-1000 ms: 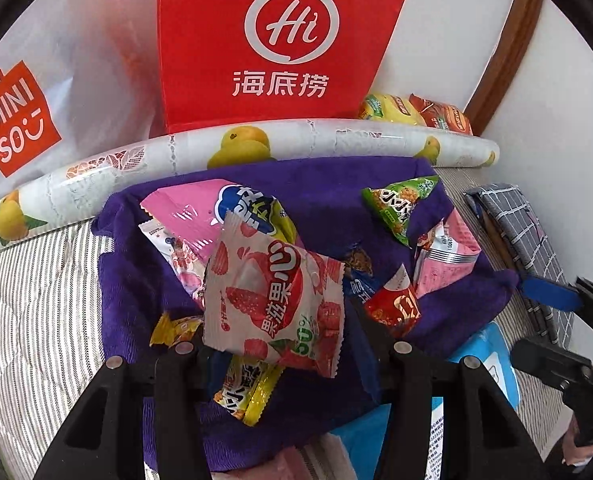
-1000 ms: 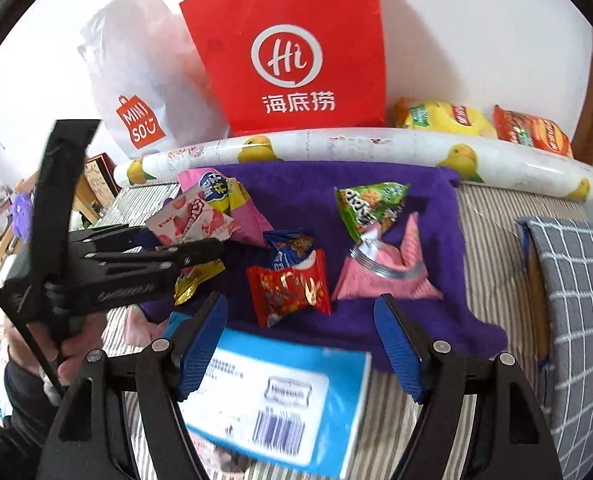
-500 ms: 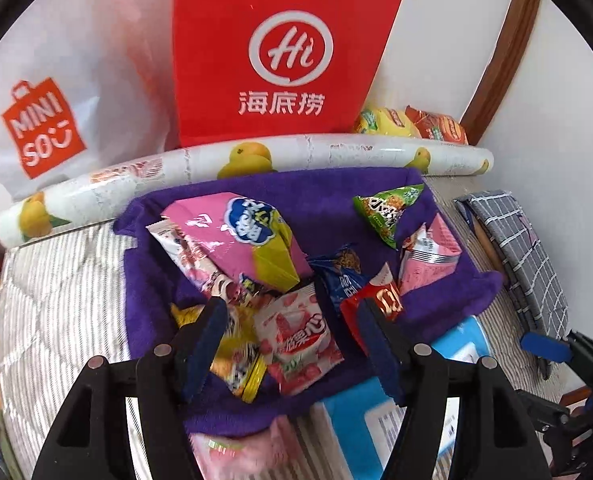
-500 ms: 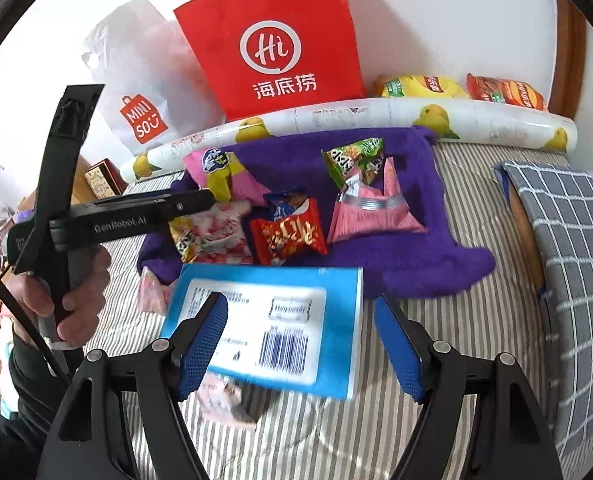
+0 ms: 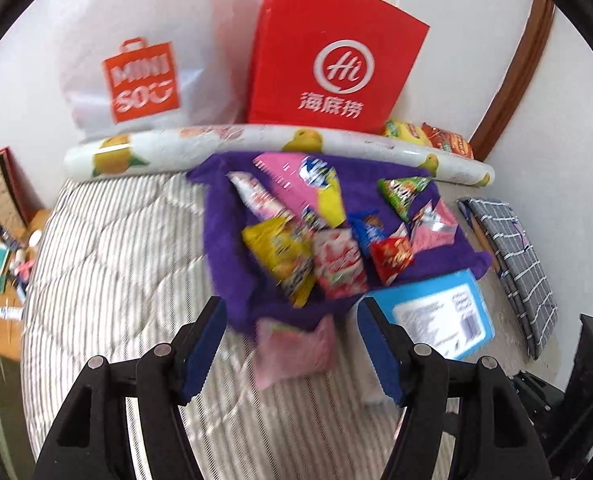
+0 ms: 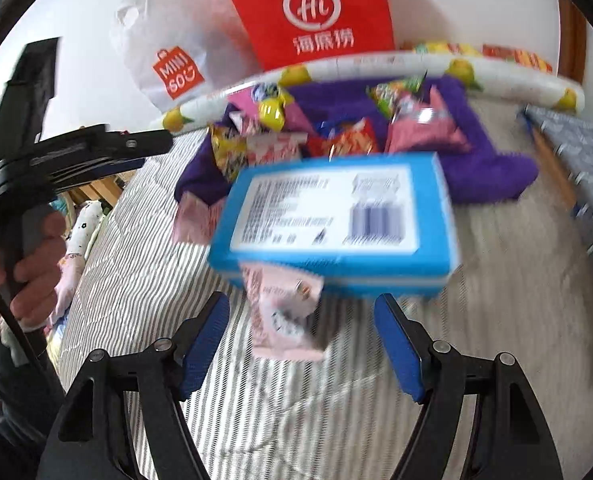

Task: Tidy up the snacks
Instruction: 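Grasp the pink wrapped packet with the right tool while the left tool grasps the peach packet, then lift the pink and peach packets and carry them over the purple towel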

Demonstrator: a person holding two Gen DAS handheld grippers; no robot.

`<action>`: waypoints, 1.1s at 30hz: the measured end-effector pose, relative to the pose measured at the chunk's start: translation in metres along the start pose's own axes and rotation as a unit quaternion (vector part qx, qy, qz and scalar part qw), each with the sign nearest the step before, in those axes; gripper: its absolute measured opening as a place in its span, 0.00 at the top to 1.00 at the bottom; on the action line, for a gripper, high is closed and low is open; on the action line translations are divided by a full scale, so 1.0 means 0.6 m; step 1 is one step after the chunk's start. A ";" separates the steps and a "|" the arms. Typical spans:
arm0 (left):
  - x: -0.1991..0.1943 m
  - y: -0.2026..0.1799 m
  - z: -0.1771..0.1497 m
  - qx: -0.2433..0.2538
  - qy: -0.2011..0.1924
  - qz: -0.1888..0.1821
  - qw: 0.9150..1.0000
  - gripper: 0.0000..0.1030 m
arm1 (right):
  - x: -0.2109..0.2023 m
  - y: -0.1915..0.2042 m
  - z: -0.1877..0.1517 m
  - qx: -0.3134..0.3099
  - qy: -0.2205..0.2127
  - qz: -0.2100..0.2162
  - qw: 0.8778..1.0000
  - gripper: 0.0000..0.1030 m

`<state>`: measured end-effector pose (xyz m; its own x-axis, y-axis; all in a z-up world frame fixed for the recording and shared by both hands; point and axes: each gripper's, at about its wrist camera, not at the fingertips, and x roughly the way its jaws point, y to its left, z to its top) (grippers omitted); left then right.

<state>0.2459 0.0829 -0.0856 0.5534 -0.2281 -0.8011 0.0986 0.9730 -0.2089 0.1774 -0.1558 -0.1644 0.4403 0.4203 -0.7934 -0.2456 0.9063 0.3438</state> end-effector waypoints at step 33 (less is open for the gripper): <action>0.059 0.011 -0.080 -0.012 0.044 -0.035 0.998 0.30 | -0.038 0.001 -0.055 -0.001 -0.060 -0.093 0.994 0.61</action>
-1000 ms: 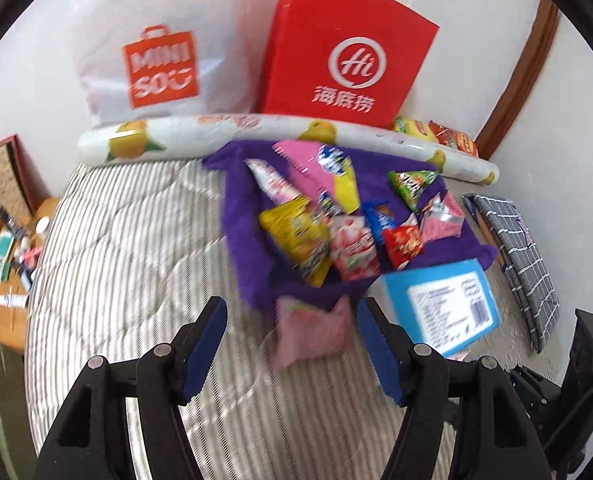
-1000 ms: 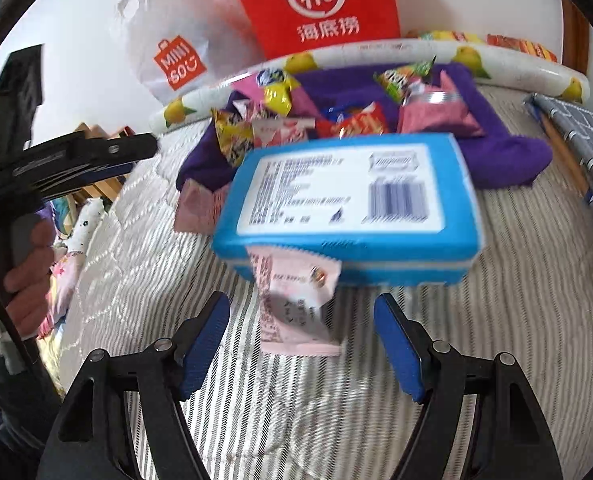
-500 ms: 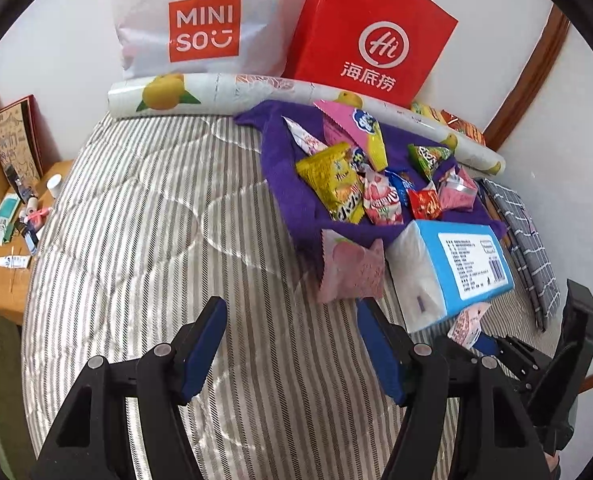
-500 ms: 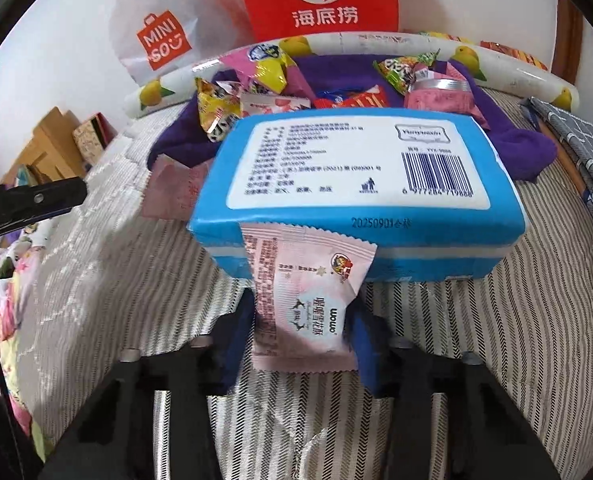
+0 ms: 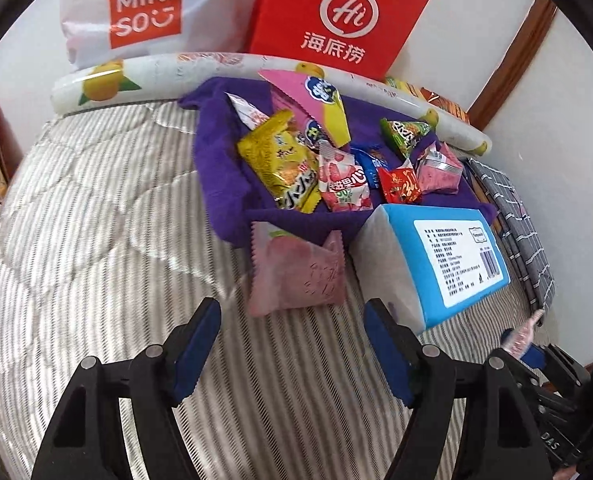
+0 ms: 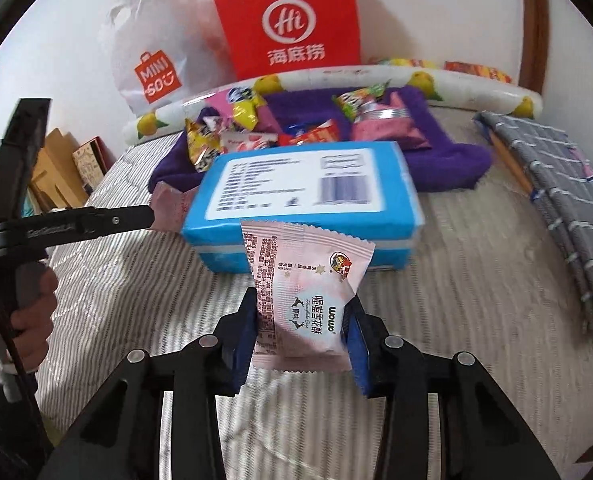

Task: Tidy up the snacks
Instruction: 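Lift the pink and peach packets and carry them over the purple towel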

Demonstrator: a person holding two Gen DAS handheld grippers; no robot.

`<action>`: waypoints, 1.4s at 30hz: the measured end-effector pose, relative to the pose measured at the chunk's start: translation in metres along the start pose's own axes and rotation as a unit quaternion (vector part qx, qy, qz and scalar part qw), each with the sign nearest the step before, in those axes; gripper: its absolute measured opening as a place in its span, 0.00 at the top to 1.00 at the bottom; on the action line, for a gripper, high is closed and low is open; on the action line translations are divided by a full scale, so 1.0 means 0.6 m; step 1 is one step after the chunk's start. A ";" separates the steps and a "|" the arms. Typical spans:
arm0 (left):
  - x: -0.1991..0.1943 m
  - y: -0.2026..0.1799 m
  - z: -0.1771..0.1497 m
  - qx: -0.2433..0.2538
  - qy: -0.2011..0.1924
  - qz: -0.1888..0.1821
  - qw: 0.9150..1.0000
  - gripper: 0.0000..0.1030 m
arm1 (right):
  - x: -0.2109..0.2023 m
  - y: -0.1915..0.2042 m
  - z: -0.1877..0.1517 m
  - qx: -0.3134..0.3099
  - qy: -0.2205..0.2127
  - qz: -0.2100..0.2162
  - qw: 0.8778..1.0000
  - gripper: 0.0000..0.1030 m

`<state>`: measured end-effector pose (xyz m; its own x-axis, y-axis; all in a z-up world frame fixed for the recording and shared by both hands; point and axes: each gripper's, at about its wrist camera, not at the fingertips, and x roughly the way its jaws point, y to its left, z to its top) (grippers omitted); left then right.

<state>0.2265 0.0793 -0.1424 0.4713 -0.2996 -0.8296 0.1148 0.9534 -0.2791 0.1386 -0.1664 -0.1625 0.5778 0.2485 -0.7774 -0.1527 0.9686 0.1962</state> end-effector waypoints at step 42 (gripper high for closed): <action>-0.053 -0.030 -0.061 -0.017 -0.014 -0.007 1.000 0.57 | -0.056 -0.033 -0.025 0.007 -0.009 -0.023 1.000 0.61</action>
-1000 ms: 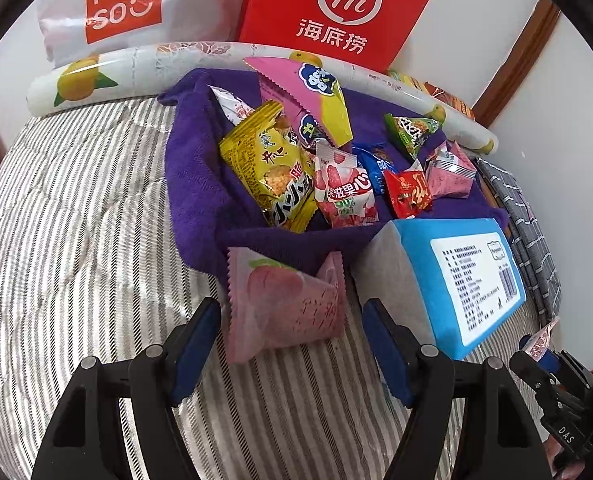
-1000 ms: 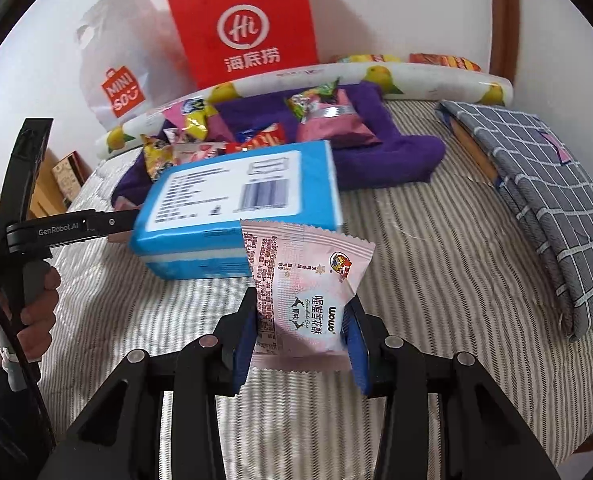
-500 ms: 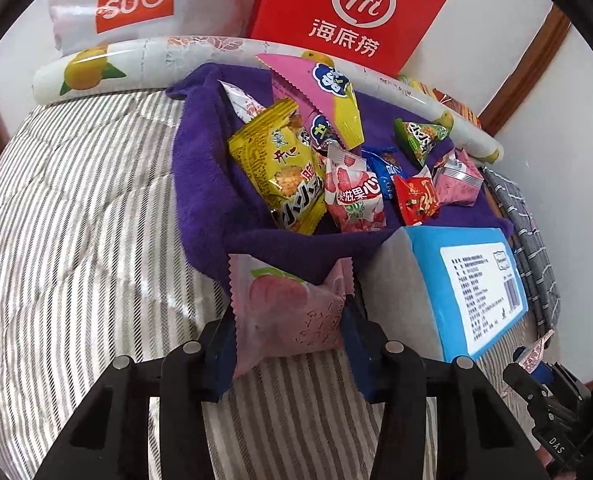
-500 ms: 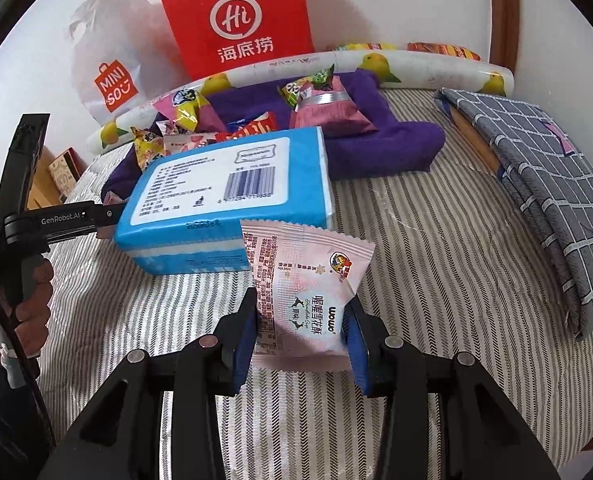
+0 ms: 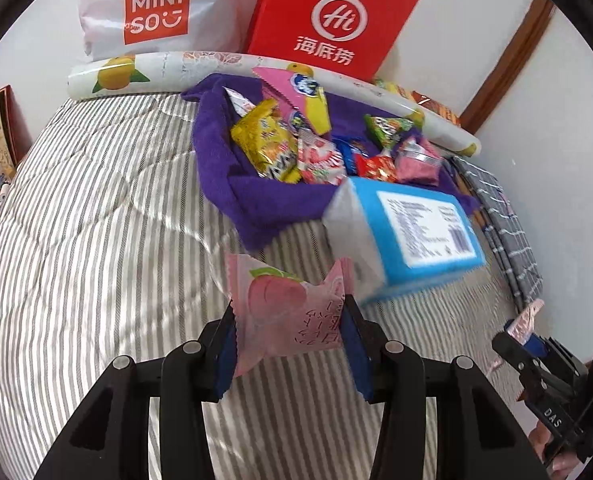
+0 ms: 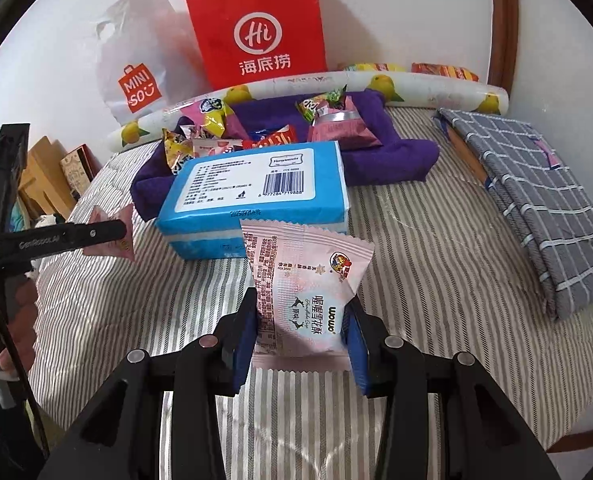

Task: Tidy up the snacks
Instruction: 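Lift the pink and peach packets and carry them over the purple towel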

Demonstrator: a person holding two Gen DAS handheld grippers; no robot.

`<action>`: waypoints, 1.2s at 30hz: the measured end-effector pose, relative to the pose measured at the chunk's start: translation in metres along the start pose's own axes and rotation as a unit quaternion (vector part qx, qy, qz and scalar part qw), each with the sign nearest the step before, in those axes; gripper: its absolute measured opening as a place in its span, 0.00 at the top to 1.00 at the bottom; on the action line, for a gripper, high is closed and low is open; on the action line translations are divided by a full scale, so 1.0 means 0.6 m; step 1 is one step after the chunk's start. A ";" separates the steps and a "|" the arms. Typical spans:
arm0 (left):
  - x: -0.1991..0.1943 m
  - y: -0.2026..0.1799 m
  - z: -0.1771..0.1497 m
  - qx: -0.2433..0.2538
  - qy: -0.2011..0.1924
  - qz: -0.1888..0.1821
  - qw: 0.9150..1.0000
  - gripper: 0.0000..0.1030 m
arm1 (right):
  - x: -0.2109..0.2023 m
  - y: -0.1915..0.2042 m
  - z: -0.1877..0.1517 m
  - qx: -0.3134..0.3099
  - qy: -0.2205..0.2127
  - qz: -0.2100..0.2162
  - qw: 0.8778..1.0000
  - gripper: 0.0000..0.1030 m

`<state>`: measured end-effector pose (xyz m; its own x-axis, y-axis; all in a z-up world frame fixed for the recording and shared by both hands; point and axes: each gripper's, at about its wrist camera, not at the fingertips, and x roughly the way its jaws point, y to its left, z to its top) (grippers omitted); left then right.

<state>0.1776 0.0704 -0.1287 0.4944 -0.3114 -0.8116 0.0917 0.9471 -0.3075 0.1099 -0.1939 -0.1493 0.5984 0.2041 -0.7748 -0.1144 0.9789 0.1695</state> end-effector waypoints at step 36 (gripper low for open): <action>-0.138 -0.153 -0.001 0.046 -0.075 -0.046 0.995 0.57 | -0.177 0.001 0.051 -0.032 -0.099 -0.017 0.994 0.61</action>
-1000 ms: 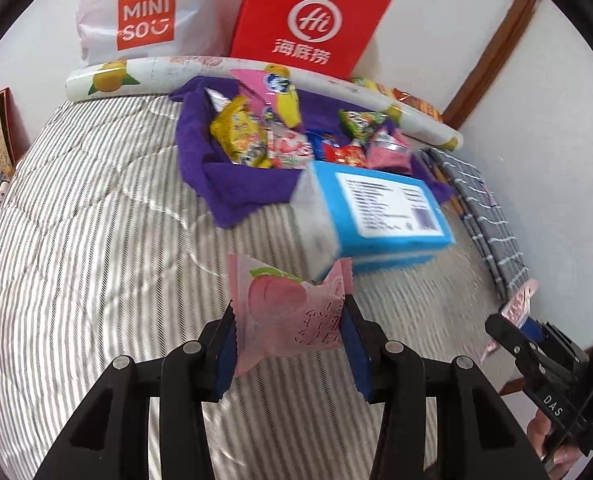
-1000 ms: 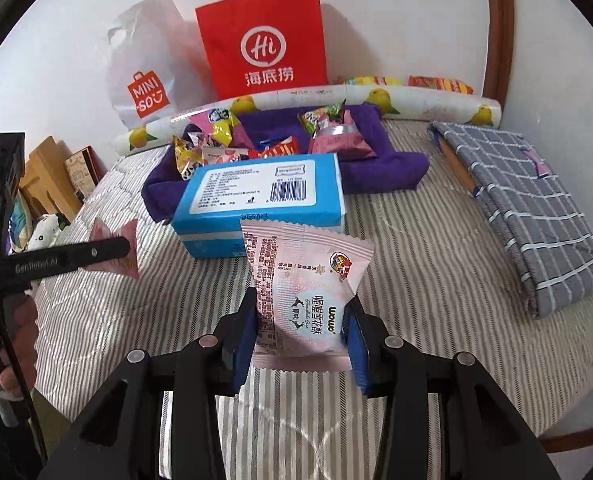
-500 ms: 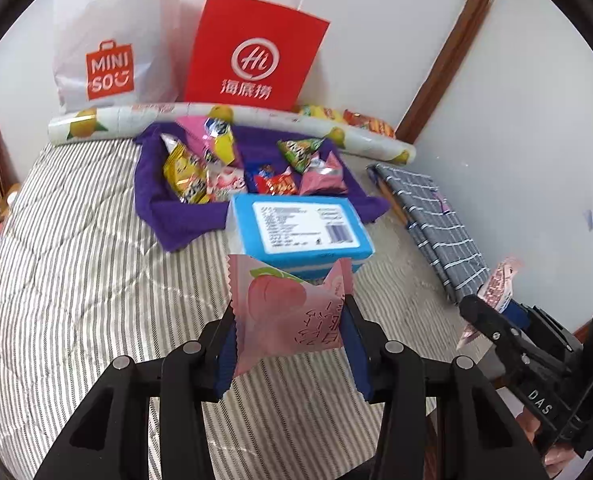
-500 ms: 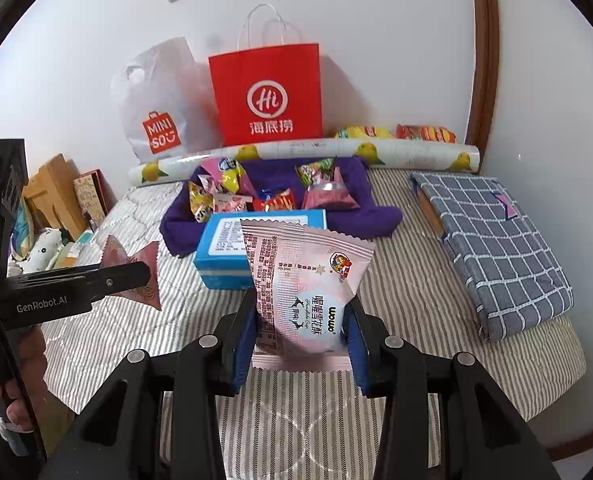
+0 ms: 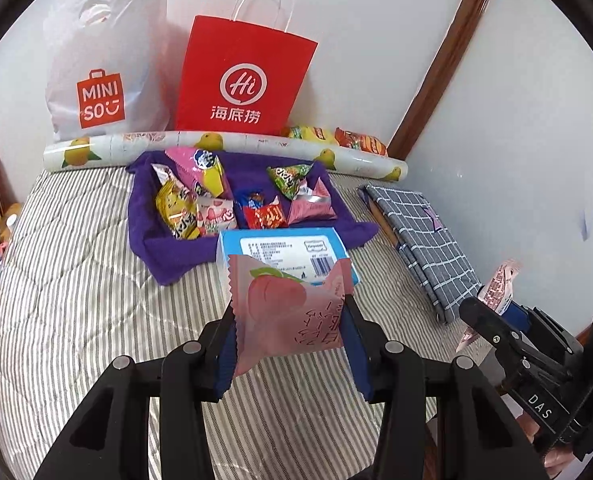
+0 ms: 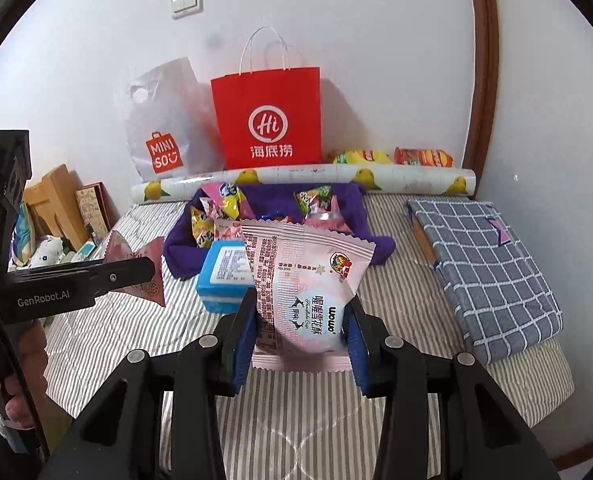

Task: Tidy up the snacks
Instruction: 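Lift the pink and peach packets and carry them over the purple towel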

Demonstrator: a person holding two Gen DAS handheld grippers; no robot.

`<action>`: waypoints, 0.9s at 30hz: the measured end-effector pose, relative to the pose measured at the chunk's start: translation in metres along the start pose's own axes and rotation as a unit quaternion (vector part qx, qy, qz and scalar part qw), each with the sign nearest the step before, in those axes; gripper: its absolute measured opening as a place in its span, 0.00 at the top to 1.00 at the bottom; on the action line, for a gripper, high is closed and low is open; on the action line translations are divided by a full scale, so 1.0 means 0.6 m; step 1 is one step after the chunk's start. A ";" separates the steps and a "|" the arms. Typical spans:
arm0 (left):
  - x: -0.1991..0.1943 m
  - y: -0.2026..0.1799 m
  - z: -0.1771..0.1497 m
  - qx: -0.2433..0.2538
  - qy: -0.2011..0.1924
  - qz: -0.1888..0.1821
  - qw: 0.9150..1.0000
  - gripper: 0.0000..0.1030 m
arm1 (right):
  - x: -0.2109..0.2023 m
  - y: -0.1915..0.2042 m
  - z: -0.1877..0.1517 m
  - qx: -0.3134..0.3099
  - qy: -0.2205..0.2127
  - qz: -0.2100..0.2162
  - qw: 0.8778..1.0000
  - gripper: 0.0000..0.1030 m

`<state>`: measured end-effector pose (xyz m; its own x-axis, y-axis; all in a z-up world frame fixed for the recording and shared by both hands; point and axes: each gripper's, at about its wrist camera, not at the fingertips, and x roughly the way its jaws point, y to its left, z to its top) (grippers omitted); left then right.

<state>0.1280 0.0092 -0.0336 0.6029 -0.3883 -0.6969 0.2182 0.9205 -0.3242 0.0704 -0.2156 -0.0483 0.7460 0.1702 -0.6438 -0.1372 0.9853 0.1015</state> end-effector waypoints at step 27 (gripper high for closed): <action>0.027 0.014 0.119 -0.008 -0.029 0.021 0.999 0.57 | 0.068 -0.020 0.116 -0.021 -0.015 0.020 0.999 0.61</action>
<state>0.1943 0.0136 -0.0023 0.6551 -0.3453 -0.6720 0.1801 0.9352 -0.3049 0.1481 -0.2198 -0.0231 0.7578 0.2111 -0.6174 -0.1947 0.9763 0.0948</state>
